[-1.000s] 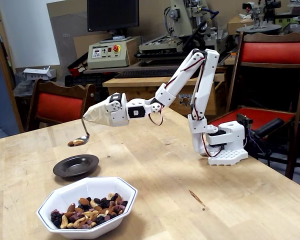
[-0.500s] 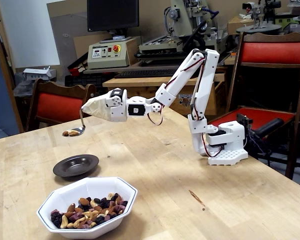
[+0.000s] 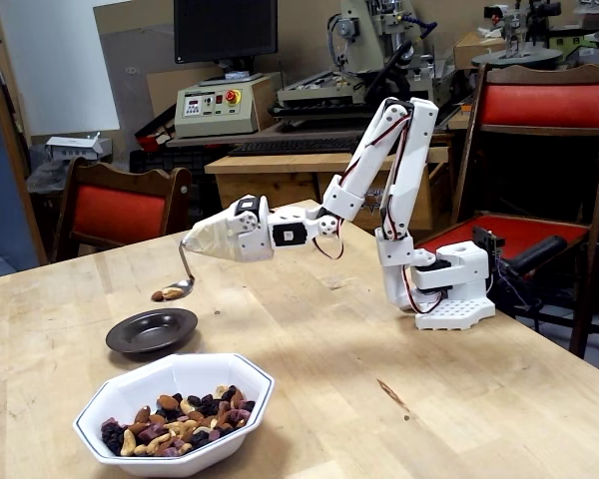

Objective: Use spoon to take food

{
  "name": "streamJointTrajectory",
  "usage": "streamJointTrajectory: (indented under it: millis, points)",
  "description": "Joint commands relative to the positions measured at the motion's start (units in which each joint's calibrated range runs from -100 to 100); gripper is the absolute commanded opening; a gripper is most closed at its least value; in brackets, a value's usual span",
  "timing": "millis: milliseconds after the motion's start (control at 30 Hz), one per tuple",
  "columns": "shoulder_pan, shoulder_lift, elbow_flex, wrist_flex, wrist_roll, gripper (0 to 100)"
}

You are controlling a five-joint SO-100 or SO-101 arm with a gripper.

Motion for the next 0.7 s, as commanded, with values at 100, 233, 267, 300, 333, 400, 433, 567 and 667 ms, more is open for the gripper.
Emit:
streamJointTrajectory:
  millis: [100,233,267,300,333,400,433,567,667]
  points:
    - [-0.02,-0.66,-0.18,-1.37,-0.20,4]
    - [-0.02,-0.23,-0.18,-1.37,-0.24,4]
    - [-0.10,-0.23,-0.18,-1.37,-0.24,4]
    - [-0.10,-0.15,-0.18,-1.37,-0.24,4]
    - [-0.10,-0.15,-0.18,-1.37,-0.24,4]
    - [-0.10,-0.15,-0.18,-1.37,-0.24,4]
    - [-0.10,-0.15,-0.18,-1.29,-0.24,4]
    - [-0.10,-0.15,-0.27,-0.74,-0.24,4]
    - [-0.10,-0.15,-0.27,-0.74,-0.24,4]
